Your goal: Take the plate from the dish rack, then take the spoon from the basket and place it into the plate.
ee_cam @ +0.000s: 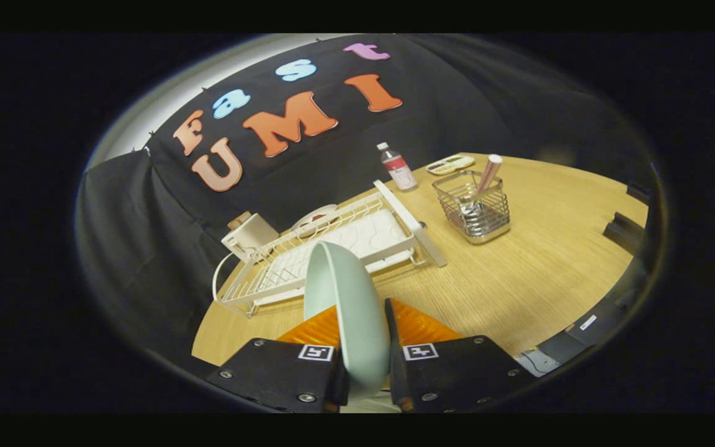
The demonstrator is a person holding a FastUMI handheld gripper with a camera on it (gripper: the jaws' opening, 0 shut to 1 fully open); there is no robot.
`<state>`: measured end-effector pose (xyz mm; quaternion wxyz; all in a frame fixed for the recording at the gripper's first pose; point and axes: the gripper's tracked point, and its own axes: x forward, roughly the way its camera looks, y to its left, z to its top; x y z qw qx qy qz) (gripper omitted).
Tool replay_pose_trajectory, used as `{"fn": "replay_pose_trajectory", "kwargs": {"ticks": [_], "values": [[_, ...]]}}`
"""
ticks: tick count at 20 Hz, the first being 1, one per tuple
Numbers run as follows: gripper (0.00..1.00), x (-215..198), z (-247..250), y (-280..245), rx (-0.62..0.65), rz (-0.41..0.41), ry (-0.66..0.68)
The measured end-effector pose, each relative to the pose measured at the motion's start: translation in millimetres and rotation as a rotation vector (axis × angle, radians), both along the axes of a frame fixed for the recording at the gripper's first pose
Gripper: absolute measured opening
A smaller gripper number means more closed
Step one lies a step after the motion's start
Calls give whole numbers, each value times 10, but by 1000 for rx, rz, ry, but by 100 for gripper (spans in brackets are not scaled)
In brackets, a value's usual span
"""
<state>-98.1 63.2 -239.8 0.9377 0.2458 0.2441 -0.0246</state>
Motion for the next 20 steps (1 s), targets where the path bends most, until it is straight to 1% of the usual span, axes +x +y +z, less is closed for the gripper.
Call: {"fn": "replay_pose_trajectory", "kwargs": {"ticks": [3, 7, 9, 12, 14, 15, 17, 18, 19, 20], "values": [[26, -2, -125, 92, 78, 3, 14], [28, -11, -221, 99, 150, -26, 45], [29, -4, -293, 84, 136, -32, 68], [33, -23, -409, 2, 113, -33, 96], [37, -46, -462, -39, 77, -39, 112], [39, -46, -463, -106, 46, -56, 112], [46, -45, -452, -222, -33, -72, 100], [55, -25, -418, -275, -63, -75, 87], [60, -20, -364, -302, -81, -71, 70], [70, -13, -312, -349, -104, -72, 57]]}}
